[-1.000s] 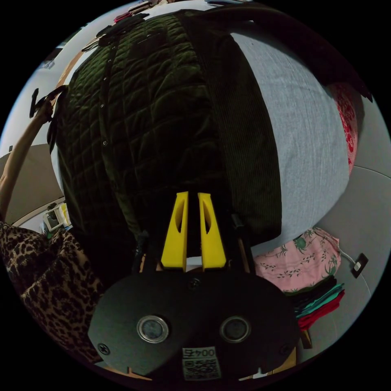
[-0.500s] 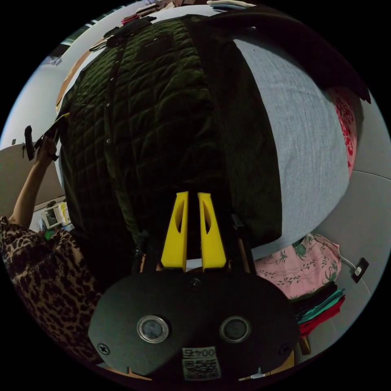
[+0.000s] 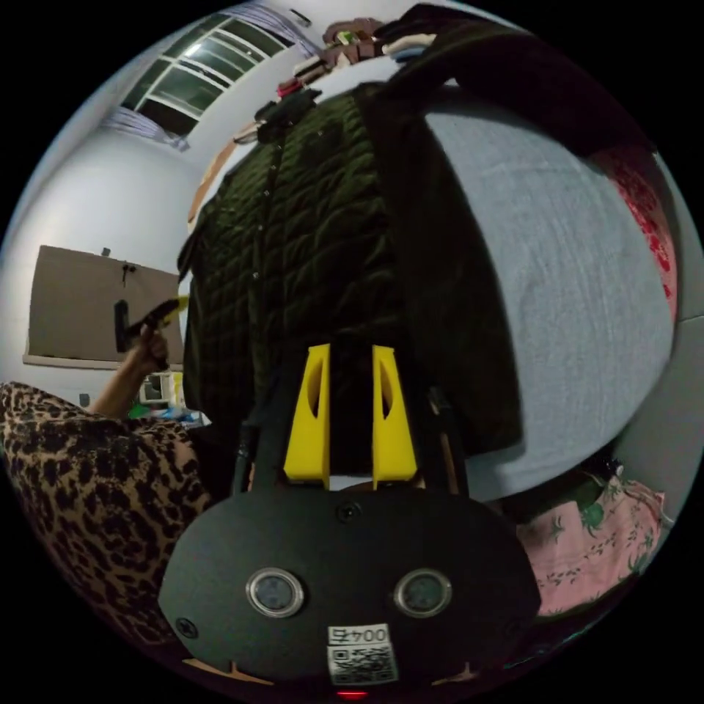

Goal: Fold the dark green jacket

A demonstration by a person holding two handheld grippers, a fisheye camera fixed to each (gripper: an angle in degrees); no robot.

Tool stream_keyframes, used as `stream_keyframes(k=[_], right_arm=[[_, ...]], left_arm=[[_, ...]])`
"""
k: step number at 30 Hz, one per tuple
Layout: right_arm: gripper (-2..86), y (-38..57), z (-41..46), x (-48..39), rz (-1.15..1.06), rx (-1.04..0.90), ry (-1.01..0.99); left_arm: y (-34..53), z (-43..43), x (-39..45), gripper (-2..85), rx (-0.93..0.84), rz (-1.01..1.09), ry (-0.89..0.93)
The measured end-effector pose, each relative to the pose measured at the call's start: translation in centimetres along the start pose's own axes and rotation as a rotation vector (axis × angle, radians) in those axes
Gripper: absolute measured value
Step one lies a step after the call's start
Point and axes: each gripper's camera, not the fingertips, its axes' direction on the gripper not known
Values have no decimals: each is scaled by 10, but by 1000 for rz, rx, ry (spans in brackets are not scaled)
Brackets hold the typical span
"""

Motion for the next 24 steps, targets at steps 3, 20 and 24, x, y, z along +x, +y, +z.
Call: stream_keyframes(k=[3, 20, 24], right_arm=[[118, 21, -35, 38, 41, 137, -39], [78, 55, -51, 152, -11, -18, -191], [37, 51, -64, 150, -45, -34, -89]], left_arm=[[35, 10, 6, 78, 53, -77, -7], [122, 39, 84, 23, 174, -101, -265], [144, 65, 130, 22, 157, 22, -257]])
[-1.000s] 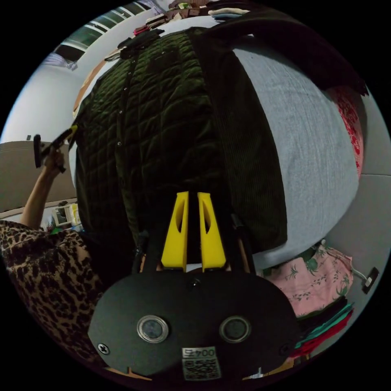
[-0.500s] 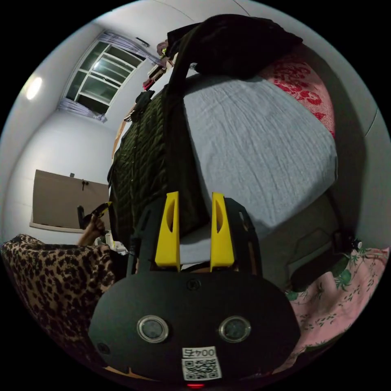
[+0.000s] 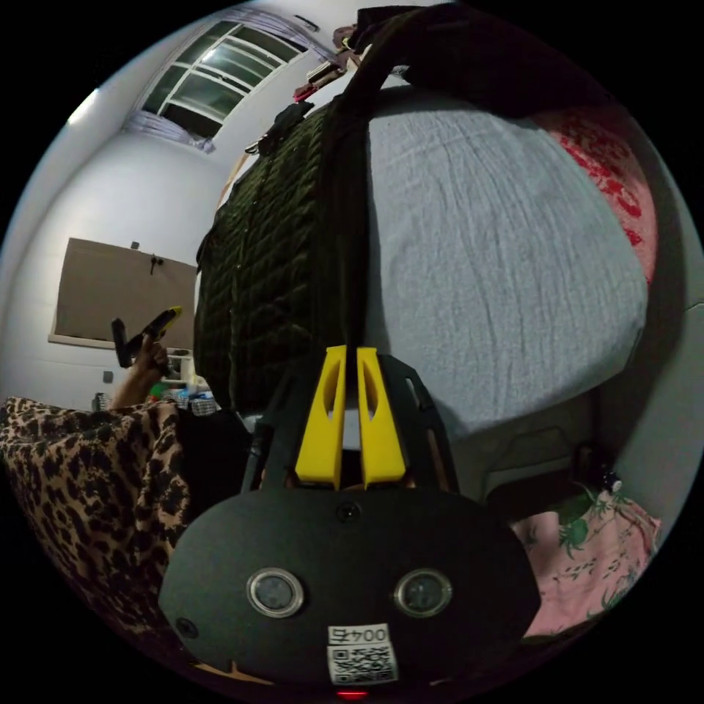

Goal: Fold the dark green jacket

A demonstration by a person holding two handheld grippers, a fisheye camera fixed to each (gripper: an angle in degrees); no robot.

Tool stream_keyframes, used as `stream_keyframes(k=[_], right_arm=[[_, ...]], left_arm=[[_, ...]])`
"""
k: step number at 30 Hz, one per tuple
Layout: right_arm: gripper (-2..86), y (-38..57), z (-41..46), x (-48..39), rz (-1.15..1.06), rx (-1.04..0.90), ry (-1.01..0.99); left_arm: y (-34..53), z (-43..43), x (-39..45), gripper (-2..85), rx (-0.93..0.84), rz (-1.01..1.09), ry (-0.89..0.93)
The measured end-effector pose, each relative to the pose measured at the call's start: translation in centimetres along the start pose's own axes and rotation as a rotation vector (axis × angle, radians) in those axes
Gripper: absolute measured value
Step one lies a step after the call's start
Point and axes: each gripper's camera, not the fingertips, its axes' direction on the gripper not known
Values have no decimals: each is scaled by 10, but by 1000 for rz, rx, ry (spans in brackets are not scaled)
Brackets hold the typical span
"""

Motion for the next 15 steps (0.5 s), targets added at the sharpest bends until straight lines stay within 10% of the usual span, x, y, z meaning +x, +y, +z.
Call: stream_keyframes(k=[15], right_arm=[[69, -7, -28, -21, -63, -25, 291]], left_arm=[[51, 70, 81, 9, -161, 193, -135]])
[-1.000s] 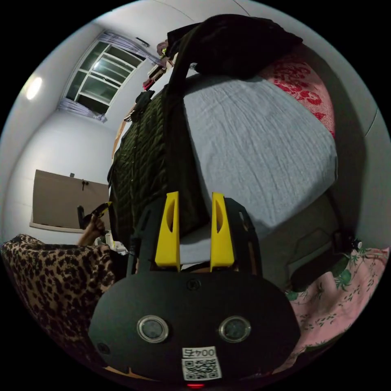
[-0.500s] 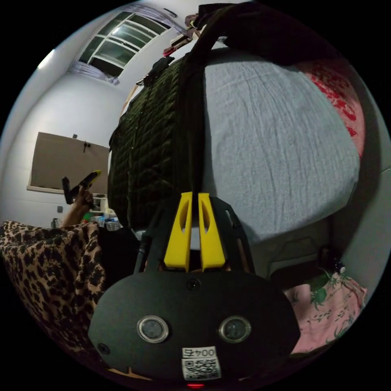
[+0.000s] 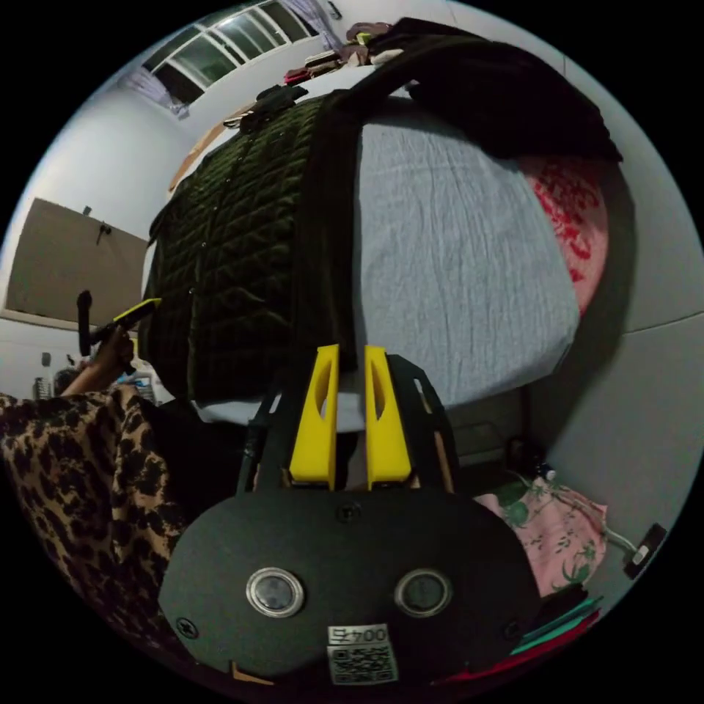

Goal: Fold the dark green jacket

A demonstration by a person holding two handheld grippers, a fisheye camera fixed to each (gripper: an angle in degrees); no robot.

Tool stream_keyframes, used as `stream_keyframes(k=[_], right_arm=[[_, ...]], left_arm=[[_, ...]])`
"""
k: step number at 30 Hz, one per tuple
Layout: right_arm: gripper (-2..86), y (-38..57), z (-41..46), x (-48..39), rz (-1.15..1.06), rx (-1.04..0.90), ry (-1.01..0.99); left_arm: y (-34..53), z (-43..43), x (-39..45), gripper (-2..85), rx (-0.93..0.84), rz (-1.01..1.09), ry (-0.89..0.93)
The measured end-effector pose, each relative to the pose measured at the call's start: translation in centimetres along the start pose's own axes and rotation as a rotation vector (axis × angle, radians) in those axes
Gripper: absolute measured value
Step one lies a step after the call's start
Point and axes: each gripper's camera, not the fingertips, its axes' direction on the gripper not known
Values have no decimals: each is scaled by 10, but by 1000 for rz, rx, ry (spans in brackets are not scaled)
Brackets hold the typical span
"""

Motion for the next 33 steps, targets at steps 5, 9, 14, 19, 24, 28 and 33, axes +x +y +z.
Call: stream_keyframes(k=[5, 9, 14, 19, 24, 28, 33], right_arm=[[99, -7, -3, -3, 83, -32, 54], [92, -11, -14, -3, 82, -2, 76], [77, -38, -10, -24, -8, -4, 69], [77, -35, 0, -27, -46, -37, 147], [77, -38, -12, -1, 86, -35, 46], [91, -39, -36, 39, 196, 27, -174], [132, -42, -107, 142, 455, 448, -450]], left_arm=[[1, 8, 13, 8, -22, 18, 24], [3, 12, 23, 8, -10, 70, 19], [6, 17, 30, 9, 13, 85, 51], [5, 20, 34, 9, 19, 90, 91], [1, 22, 40, 9, 8, 84, 106], [-4, 22, 47, 9, -3, 80, 90], [-16, 21, 56, 10, -63, 15, 63]])
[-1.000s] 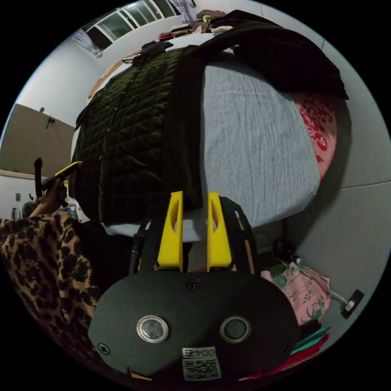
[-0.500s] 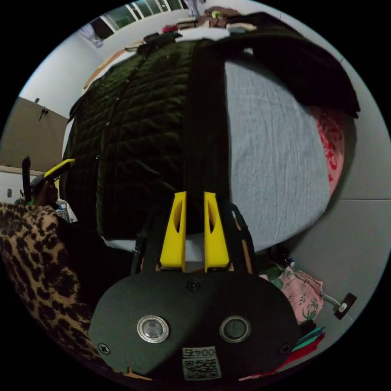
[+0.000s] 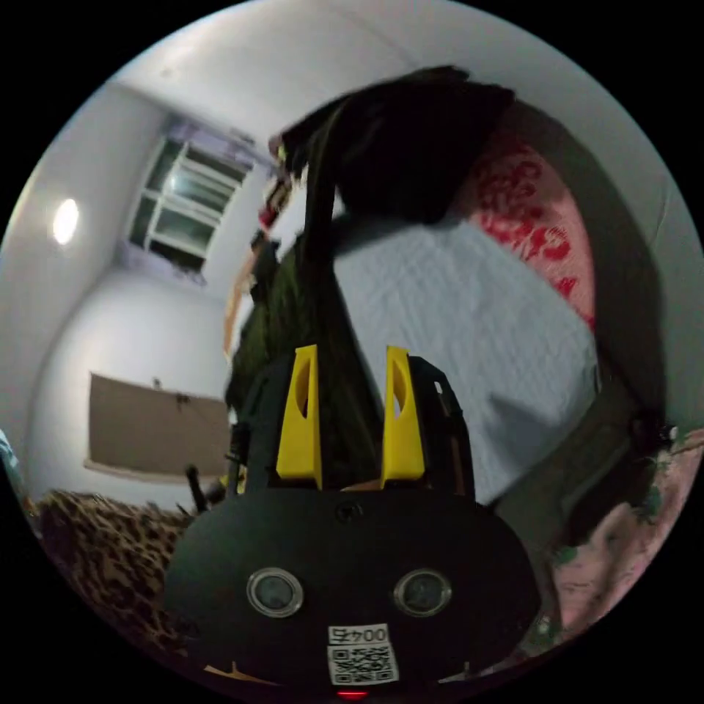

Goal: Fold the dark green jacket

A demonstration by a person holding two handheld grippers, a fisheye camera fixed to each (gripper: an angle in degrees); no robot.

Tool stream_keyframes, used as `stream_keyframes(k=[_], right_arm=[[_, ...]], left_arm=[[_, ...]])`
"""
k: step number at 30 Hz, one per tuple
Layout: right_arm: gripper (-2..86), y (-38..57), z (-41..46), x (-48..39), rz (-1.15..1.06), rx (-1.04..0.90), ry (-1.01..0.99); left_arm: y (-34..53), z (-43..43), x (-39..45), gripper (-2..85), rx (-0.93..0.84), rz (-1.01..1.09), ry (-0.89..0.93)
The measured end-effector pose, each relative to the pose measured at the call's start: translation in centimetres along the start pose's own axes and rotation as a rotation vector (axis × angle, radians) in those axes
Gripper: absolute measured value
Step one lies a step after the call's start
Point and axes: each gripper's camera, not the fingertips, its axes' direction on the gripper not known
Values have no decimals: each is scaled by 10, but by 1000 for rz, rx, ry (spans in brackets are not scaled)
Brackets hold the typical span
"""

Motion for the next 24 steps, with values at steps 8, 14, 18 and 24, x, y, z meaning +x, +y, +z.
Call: stream_keyframes(k=[8, 14, 18, 24], right_arm=[[168, -134, -72, 90, 245, 354, -272], [182, -176, -61, 131, 390, 382, -392], [111, -190, -63, 125, 342, 405, -445], [27, -209, -92, 45, 91, 452, -420]], left_arm=[[-21, -4, 13, 6, -76, -180, -73], [-35, -8, 17, 5, -114, -224, -116], [-42, -11, 12, 4, -133, -268, -97], [-50, -17, 6, 4, -138, -242, -95]])
